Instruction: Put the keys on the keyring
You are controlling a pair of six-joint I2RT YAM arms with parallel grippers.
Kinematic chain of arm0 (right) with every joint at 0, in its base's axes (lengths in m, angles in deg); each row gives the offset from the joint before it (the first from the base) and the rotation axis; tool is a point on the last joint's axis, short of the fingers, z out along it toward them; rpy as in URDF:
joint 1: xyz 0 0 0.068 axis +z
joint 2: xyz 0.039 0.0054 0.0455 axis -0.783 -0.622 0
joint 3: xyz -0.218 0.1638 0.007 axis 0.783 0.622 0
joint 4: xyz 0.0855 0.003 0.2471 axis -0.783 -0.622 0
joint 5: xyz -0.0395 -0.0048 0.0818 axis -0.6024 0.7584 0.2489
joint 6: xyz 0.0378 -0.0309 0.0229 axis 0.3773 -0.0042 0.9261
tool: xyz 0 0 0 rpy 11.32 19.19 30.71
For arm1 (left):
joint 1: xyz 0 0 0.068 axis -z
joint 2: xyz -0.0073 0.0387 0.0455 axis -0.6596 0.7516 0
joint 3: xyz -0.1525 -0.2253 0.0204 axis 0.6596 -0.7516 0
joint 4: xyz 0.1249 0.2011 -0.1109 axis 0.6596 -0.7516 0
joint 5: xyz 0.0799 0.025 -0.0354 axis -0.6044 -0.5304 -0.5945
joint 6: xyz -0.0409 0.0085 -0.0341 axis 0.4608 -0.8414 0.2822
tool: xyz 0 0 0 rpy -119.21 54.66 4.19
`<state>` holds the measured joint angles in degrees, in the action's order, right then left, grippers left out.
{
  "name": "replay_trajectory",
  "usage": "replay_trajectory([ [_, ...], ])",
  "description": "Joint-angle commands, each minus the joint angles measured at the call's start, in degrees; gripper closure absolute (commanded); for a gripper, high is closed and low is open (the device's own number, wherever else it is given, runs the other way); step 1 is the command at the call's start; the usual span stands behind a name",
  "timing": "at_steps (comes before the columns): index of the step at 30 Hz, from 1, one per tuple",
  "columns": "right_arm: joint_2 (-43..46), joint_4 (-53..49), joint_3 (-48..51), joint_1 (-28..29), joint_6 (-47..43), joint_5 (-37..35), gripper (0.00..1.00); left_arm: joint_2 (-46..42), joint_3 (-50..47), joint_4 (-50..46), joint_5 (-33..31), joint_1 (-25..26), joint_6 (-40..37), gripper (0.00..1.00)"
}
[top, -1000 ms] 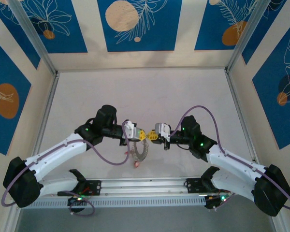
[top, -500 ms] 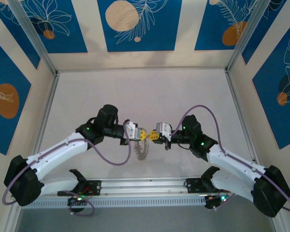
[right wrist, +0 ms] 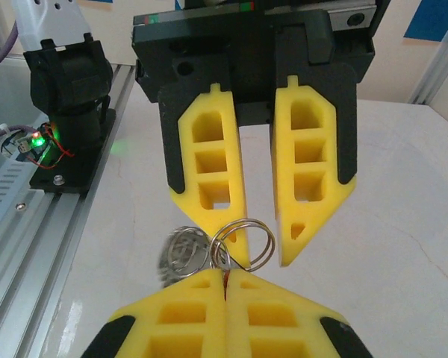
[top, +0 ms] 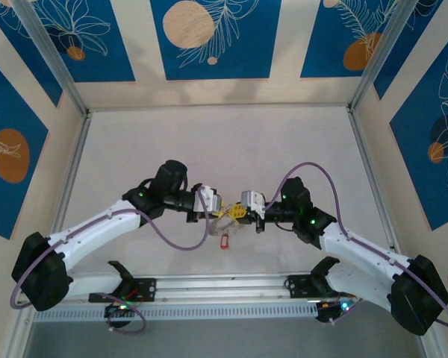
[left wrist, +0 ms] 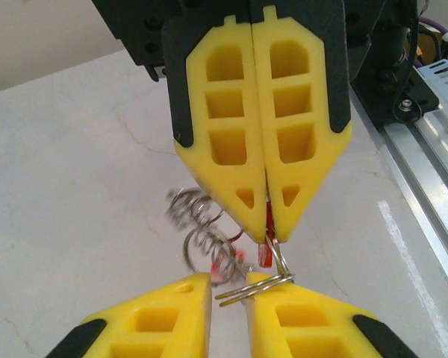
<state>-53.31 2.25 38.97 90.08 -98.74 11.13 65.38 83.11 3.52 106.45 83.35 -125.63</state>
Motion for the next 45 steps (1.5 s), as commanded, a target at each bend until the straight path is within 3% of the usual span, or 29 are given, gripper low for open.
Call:
replay_trajectory([
  [1,0.0,4.5,-2.0,0.7,-0.7,3.9,1.0,1.4,1.7,-4.1,0.2,-0.1,-2.6,0.86],
  [2,-0.1,4.6,-2.0,0.7,-0.7,3.8,1.0,1.5,2.0,-4.7,0.9,-0.1,-3.3,0.97],
  [3,-0.3,4.6,-2.0,0.7,-0.6,3.7,1.0,1.5,2.0,-5.1,1.5,-0.1,-3.8,1.0],
  [13,1.0,1.9,-1.1,0.7,-0.2,-0.1,1.0,-0.8,0.2,-0.2,6.0,-1.6,-0.6,1.0],
  [16,2.1,2.3,0.1,0.9,0.2,-1.2,0.88,-0.5,0.5,0.8,6.4,-2.3,1.5,1.0],
  [23,5.3,2.9,1.6,1.6,-1.6,-4.4,0.76,0.6,0.9,1.6,5.1,-2.9,4.4,1.0],
  [31,3.0,6.7,2.7,5.6,0.8,-10.0,0.68,1.3,0.1,4.0,3.0,-2.9,7.9,1.0],
  [37,2.0,10.7,5.3,8.9,4.6,-18.4,0.68,1.0,-0.6,6.0,1.1,-2.8,10.5,1.0],
  [45,1.0,12.2,6.0,9.4,7.0,-21.0,0.67,1.3,-0.9,7.2,-0.1,-2.9,12.1,1.0],
])
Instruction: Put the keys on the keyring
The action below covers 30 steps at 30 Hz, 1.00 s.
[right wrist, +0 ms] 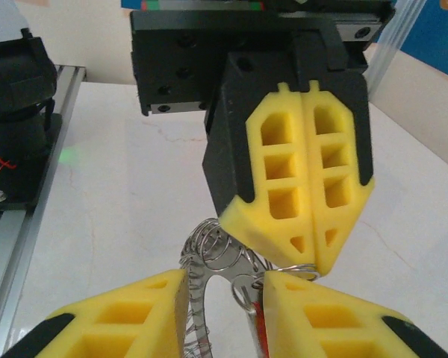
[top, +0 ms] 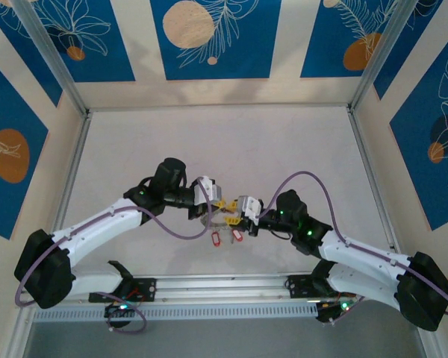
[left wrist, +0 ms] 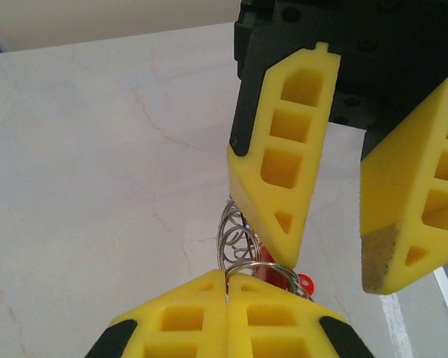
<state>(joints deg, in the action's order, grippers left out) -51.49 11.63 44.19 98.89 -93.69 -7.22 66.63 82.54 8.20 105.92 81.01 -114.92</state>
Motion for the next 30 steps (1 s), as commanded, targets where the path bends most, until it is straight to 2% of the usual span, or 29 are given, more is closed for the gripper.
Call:
replay_trajectory([
  [1,-1.2,3.3,0.8,0.7,2.1,-3.0,0.67,0.1,-0.4,2.5,0.4,-0.5,1.5,1.0],
  [10,-4.4,6.2,0.6,1.0,2.9,-6.1,0.67,0.4,-0.6,3.1,-0.3,-0.5,2.1,1.0],
  [12,-5.0,6.8,0.4,0.9,3.0,-6.3,0.7,0.4,-0.5,3.2,-0.3,-0.4,2.2,1.0],
  [17,-6.7,8.5,0.1,0.9,3.0,-7.0,0.84,0.5,-0.5,2.9,-0.2,-0.4,1.6,1.0],
  [30,-3.7,8.5,1.5,-0.2,3.9,-10.1,1.0,0.0,0.0,-0.9,-3.1,-0.4,-2.7,1.0],
])
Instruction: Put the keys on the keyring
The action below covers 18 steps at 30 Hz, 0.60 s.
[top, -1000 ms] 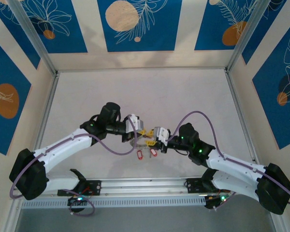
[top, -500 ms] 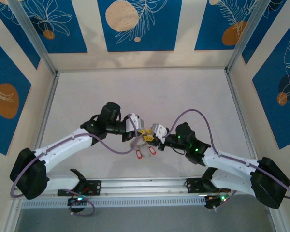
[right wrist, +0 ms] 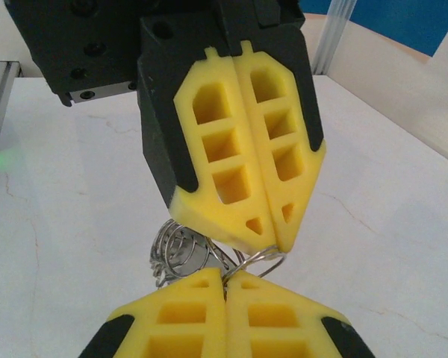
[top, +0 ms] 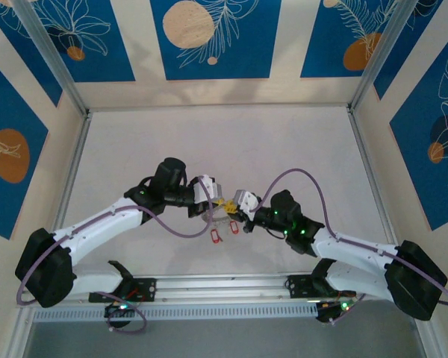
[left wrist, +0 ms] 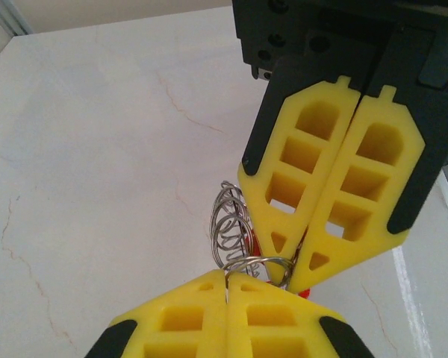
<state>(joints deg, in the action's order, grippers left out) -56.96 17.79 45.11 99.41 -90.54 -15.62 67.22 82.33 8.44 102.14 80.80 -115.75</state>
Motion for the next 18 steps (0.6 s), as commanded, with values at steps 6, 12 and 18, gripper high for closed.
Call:
replay_trajectory([
  [6,4.0,0.6,0.6,-2.7,1.6,1.3,1.0,-0.3,1.0,-2.6,1.1,-0.2,-3.1,1.0],
  [12,5.1,-5.8,-1.4,-4.6,-0.2,5.7,1.0,-0.8,1.2,-2.5,2.6,-0.2,-4.2,0.72],
  [18,4.7,-11.8,-4.1,-6.6,-1.5,11.7,1.0,-3.5,0.5,-2.6,1.5,-0.2,-6.9,0.59],
])
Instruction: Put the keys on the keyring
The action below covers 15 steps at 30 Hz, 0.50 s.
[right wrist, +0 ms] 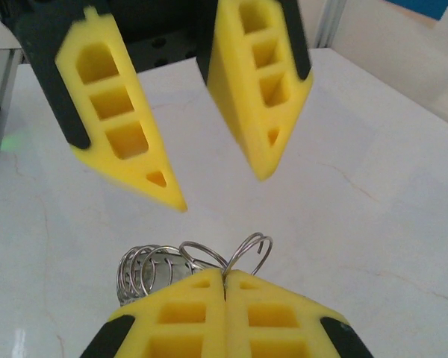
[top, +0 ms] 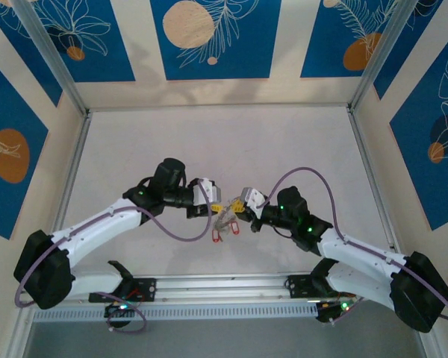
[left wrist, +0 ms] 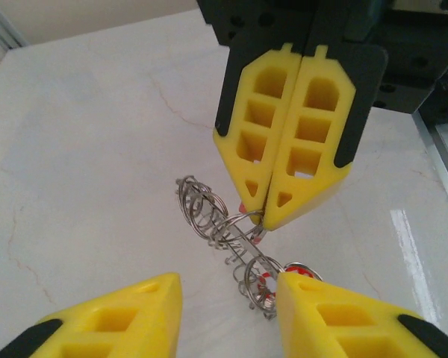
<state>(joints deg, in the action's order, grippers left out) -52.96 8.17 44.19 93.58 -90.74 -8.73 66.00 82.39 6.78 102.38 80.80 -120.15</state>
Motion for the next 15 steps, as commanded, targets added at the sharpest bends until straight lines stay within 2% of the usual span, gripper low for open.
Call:
replay_trajectory([
  [1,0.5,-3.2,-3.7,-1.1,-1.3,6.1,1.0,-2.8,0.4,-1.5,1.8,-0.2,-3.7,0.58],
  [8,-3.1,-6.3,-7.1,-2.0,-1.8,12.2,1.0,-2.4,1.7,-6.6,6.0,-0.2,-9.7,0.58],
  [15,-7.3,-6.9,-10.0,-1.9,-2.8,17.7,1.0,-1.1,2.8,-9.1,6.0,0.1,-12.1,0.58],
])
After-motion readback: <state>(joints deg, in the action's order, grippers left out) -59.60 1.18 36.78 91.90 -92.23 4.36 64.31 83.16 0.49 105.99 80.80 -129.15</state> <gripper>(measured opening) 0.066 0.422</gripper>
